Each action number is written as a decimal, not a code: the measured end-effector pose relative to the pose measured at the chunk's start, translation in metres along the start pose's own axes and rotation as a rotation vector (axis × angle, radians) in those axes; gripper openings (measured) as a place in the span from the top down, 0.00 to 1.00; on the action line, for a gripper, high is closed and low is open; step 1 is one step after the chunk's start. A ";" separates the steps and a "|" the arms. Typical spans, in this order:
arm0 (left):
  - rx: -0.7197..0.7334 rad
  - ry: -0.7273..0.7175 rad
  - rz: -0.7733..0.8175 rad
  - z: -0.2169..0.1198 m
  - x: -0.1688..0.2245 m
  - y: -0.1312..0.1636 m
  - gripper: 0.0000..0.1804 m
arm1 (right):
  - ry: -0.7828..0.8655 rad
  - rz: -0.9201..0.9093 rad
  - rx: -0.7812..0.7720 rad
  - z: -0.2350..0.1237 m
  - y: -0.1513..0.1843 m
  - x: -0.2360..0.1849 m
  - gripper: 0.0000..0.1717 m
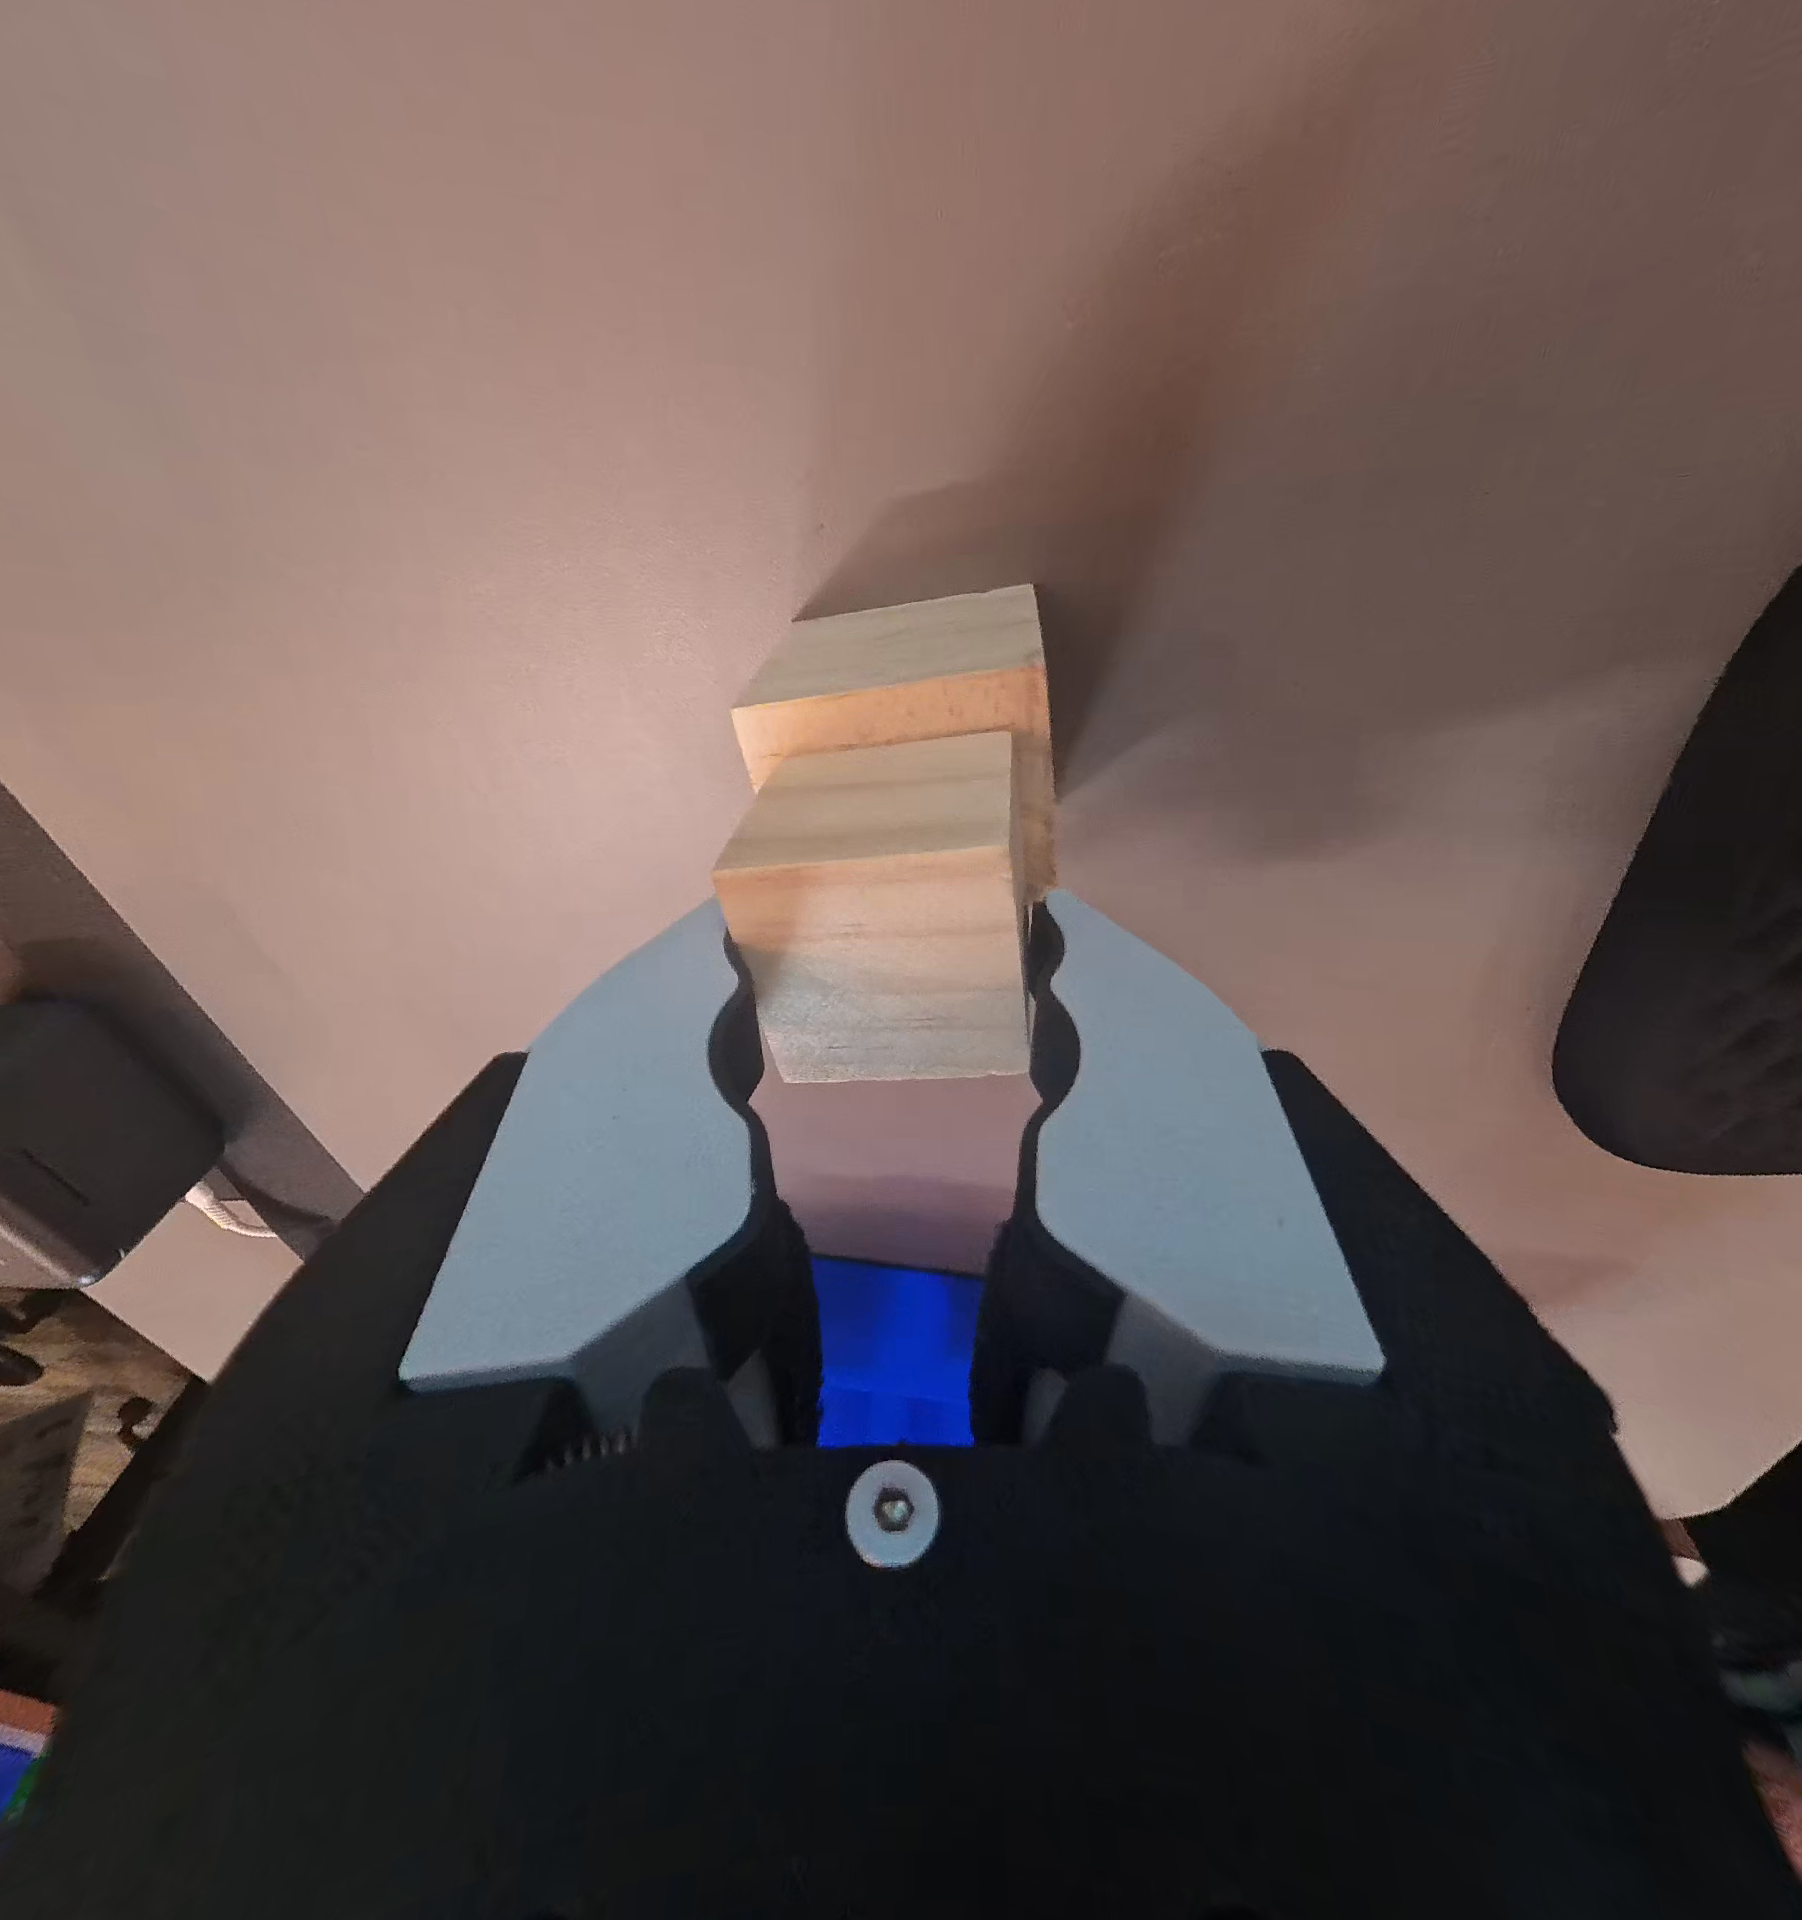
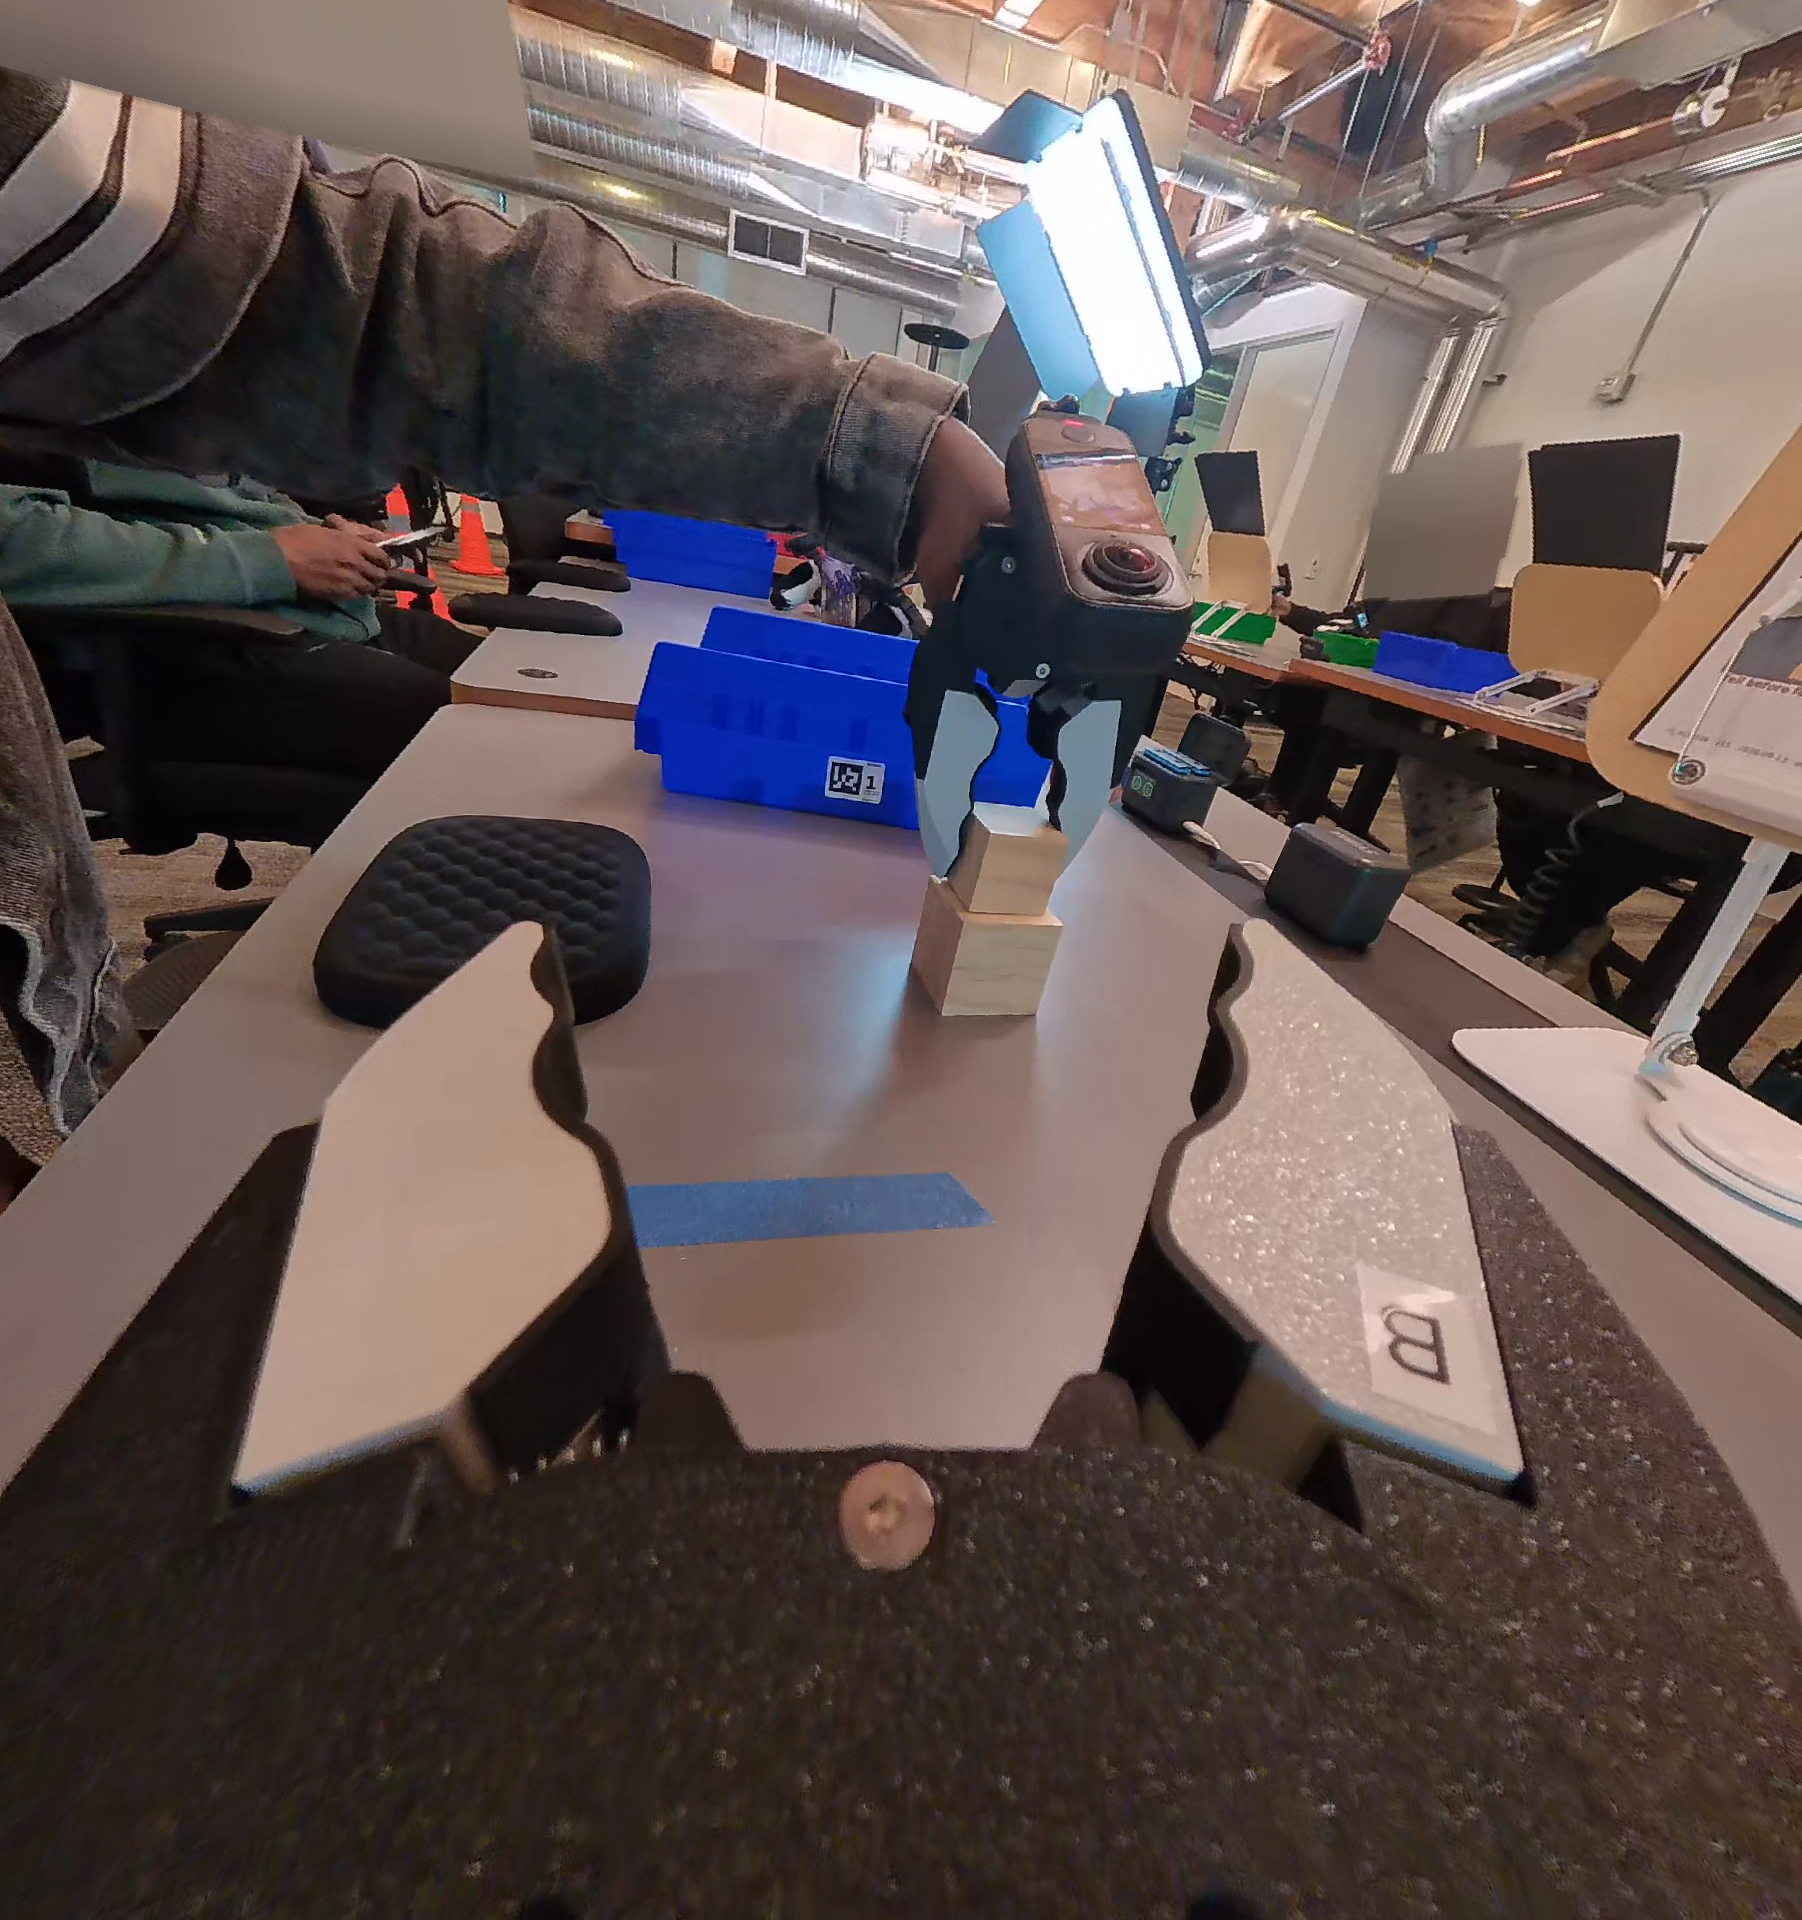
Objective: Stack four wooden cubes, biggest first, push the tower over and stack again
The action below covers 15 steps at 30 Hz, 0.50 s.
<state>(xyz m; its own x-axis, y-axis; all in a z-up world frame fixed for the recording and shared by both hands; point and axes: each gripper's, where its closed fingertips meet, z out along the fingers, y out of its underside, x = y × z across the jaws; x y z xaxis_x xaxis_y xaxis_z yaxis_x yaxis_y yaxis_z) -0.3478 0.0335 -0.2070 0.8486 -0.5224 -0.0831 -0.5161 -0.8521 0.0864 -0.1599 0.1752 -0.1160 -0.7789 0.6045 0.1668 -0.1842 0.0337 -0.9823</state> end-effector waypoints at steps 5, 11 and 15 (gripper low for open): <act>-0.001 -0.002 0.022 0.001 -0.003 0.001 0.73 | 0.001 -0.002 -0.007 0.000 0.001 0.000 0.33; 0.002 -0.001 -0.004 0.001 -0.002 0.000 0.72 | -0.001 -0.001 -0.021 0.001 0.005 0.000 0.33; 0.010 0.004 -0.011 0.002 0.000 0.001 0.72 | 0.000 -0.003 -0.031 0.002 0.007 0.000 0.33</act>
<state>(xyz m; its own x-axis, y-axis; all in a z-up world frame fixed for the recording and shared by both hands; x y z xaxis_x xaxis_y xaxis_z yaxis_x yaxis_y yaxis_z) -0.3486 0.0330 -0.2093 0.8548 -0.5128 -0.0799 -0.5077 -0.8582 0.0757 -0.1622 0.1741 -0.1225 -0.7783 0.6043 0.1702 -0.1680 0.0607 -0.9839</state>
